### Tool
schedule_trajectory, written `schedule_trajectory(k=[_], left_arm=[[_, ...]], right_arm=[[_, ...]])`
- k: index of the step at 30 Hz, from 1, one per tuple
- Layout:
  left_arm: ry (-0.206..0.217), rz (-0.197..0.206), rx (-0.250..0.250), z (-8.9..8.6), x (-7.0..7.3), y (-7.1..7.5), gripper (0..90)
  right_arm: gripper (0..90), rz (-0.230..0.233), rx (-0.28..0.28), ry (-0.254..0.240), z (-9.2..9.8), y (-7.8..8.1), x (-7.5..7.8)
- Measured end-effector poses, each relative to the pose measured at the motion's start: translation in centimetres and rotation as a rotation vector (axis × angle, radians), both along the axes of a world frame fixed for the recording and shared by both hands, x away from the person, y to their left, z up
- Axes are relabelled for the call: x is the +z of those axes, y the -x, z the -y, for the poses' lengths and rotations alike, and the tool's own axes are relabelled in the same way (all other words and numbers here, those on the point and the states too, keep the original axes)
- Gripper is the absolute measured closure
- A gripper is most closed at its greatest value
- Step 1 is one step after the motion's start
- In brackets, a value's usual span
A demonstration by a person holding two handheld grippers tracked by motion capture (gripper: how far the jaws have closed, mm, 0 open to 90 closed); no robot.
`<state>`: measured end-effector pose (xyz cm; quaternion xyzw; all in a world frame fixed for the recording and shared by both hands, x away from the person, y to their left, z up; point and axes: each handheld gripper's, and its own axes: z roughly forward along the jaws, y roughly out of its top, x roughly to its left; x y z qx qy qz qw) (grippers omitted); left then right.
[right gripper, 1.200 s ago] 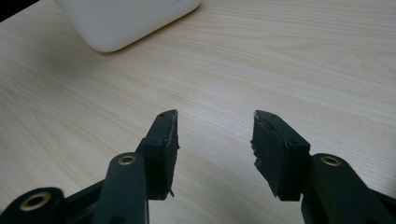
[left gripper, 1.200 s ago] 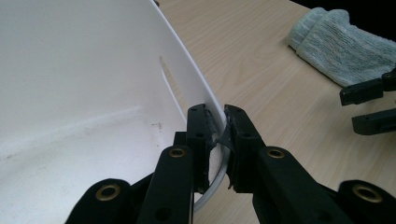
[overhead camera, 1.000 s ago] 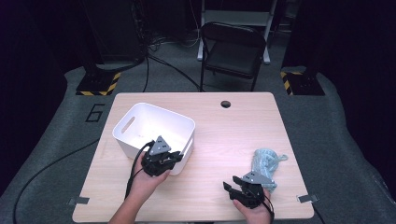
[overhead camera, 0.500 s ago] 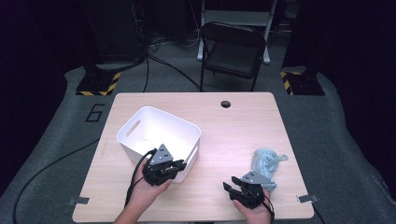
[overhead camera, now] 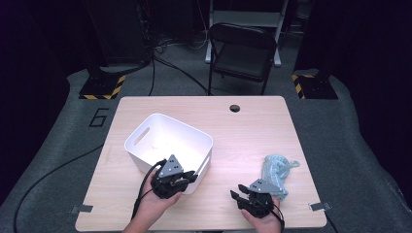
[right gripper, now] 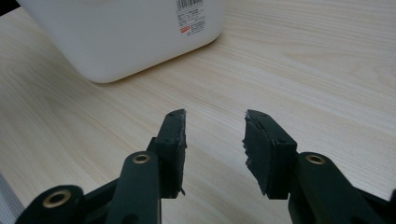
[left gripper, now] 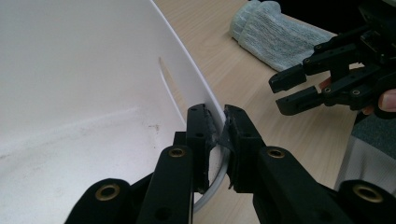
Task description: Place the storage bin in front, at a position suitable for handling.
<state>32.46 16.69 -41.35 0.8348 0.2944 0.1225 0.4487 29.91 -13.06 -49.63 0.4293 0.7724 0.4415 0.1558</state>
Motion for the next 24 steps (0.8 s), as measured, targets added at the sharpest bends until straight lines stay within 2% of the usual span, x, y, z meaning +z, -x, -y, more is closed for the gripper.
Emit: schedule_trajectory(k=[9,13,15,21,24], left_arm=[[0.009,0.001,-0.001,-0.1,-0.1,0.0,80.6],[0.009,0.003,-0.004,-0.1,-0.1,0.0,80.6],[0.008,0.000,-0.008,-0.1,-0.1,0.0,80.6],[0.022,-0.010,-0.015,-0.2,-0.1,-0.2,80.1],[0.026,-0.013,-0.016,-0.2,-0.2,-0.3,79.9]], right_arm=[[50.0,0.010,-0.044,-0.001,1.1,0.0,1.0],[50.1,0.012,-0.066,-0.004,1.8,0.0,1.2],[49.7,0.032,-0.092,-0.011,2.6,0.0,1.7],[50.0,0.033,-0.152,0.001,4.7,0.0,2.7],[49.8,0.047,-0.206,0.001,6.3,0.0,3.3]])
